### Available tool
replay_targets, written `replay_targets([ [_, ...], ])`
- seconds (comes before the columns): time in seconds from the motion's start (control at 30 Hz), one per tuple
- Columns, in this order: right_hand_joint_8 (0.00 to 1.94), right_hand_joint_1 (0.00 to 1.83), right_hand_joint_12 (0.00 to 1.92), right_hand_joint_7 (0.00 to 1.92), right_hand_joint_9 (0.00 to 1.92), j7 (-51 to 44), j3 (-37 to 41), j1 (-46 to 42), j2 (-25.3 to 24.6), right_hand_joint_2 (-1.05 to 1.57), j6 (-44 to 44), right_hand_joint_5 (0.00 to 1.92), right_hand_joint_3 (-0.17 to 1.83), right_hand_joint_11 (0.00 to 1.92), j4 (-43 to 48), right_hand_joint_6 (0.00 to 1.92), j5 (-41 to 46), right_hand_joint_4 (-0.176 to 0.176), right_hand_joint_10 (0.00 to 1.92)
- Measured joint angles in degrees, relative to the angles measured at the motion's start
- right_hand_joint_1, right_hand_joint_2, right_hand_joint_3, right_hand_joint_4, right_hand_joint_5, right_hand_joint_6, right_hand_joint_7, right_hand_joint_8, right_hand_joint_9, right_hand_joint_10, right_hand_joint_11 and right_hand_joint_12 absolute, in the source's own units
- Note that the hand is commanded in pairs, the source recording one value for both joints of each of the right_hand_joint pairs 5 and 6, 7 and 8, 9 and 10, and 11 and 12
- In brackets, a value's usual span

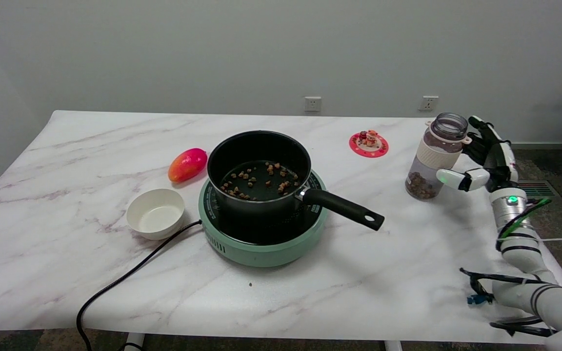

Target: Place the bottle onto the table.

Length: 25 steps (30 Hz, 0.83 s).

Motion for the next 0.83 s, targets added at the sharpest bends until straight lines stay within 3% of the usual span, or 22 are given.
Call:
replay_targets([
  [0.27, 0.86, 1.46, 0.82, 0.86, 0.74, -0.19, 1.90, -4.40, 3.98, -0.18, -0.56, 0.32, 0.98, 0.82, 0.06, 0.32, 0.13, 0.000, 0.74],
  [0.53, 0.85, 1.46, 0.81, 0.85, 0.67, -0.27, 7.12, -9.45, 7.51, -0.24, -1.14, 0.31, 1.06, 0.81, 0.15, 0.31, -0.08, 0.000, 0.67],
  [0.83, 0.91, 1.44, 0.83, 0.91, 0.83, 1.09, 11.67, -13.99, 11.42, -0.02, -1.27, 0.35, 0.90, 0.83, 0.06, 0.35, -2.84, 0.000, 0.83],
])
